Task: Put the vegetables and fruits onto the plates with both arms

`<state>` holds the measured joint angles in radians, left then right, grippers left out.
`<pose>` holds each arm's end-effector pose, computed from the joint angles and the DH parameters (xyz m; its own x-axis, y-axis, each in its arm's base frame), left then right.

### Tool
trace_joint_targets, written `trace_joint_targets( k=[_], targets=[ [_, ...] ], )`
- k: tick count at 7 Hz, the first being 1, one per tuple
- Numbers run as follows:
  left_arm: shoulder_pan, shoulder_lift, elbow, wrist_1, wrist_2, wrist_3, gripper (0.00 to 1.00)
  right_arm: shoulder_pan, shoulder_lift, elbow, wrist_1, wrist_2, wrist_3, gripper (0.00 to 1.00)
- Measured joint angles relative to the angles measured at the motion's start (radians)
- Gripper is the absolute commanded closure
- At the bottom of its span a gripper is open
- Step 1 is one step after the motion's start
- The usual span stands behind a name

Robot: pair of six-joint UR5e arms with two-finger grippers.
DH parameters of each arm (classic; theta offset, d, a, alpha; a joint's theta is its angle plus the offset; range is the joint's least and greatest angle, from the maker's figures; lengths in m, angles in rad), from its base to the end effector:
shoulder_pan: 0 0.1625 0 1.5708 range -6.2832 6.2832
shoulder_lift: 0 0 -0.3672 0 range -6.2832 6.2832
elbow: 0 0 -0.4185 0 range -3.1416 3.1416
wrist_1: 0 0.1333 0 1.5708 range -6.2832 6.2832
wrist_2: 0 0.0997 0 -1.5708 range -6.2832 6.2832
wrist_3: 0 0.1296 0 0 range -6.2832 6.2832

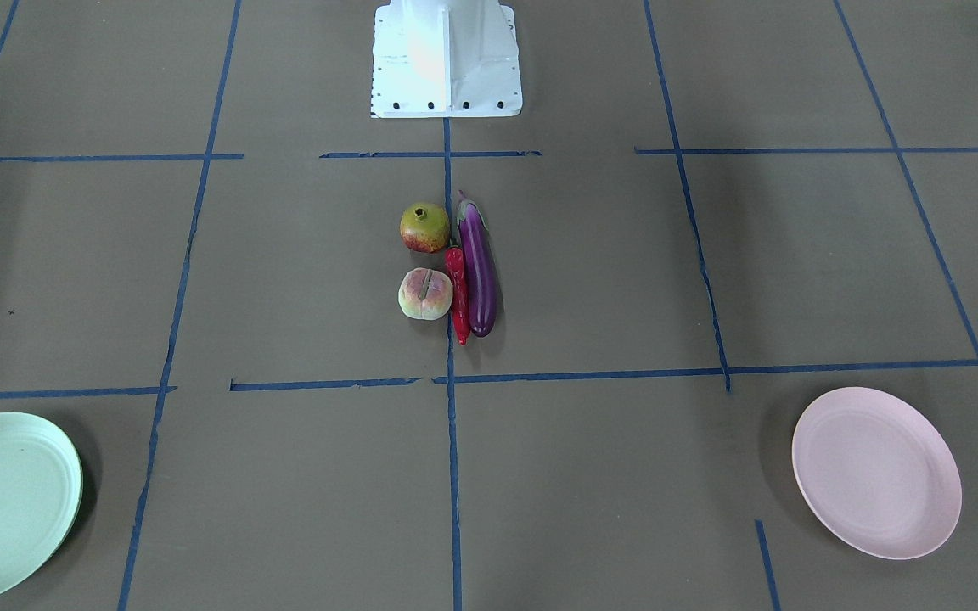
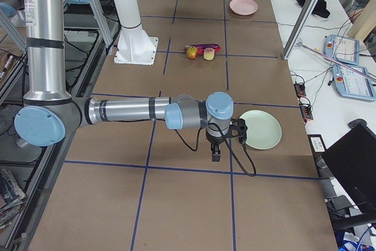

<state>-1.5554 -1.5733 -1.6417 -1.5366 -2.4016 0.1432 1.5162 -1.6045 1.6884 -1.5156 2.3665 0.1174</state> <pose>-0.0296 -0.5219 0.5824 0.6647 0.1815 -0.7248 -0.1114 0.9833 0.1441 0.0125 -0.5174 0.5704 0.6949 -0.0203 0.7188 -0.0275 0.9981 0.0548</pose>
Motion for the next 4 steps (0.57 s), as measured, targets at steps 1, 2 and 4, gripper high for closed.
trace_joint_targets(
  k=[1, 2, 4],
  targets=[
    [-0.006, 0.007, -0.006, -0.003, 0.000, 0.000, 0.00, -0.002, 0.000, 0.000, 0.000, 0.002, 0.001, 0.00],
    [-0.008, 0.016, -0.010, -0.007, -0.001, 0.001, 0.00, -0.002, 0.000, 0.000, 0.000, 0.006, 0.002, 0.00],
    [-0.006, 0.030, -0.014, -0.004, 0.001, 0.004, 0.00, -0.003, -0.002, 0.000, 0.003, 0.012, 0.002, 0.00]
  ],
)
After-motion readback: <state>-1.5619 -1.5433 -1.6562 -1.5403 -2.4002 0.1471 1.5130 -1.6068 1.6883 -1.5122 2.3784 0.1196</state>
